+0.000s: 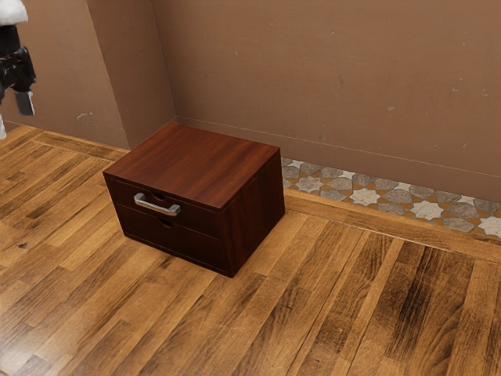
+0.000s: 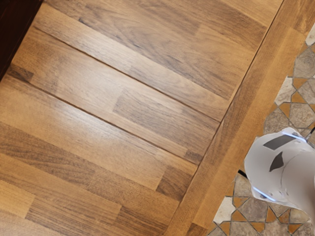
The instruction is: Pull the drawer handle with one arm to open the drawer
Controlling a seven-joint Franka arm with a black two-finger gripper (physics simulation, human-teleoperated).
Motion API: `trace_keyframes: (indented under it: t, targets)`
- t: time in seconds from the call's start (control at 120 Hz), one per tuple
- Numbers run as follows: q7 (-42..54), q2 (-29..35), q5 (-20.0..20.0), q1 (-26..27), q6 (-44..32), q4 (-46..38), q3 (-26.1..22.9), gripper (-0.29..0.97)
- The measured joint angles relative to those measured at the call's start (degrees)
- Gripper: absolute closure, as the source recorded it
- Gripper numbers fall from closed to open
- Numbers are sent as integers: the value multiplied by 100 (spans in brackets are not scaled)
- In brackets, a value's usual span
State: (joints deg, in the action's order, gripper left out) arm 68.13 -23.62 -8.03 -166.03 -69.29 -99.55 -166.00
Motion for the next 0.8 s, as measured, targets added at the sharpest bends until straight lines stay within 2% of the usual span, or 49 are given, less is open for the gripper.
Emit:
trace_keyframes:
  t: [0.142,0.358,0.567,0.8]
  targets:
    - [717,-123,-41,0,-1113,-1051,0,0]
    - [1536,-169,-124,-1,-2568,-2063,0,0]
    - [2089,-667,-328,2,-3908,-3183,0,0]
    - [2517,-817,-453,2,-5718,-4220,0,0]
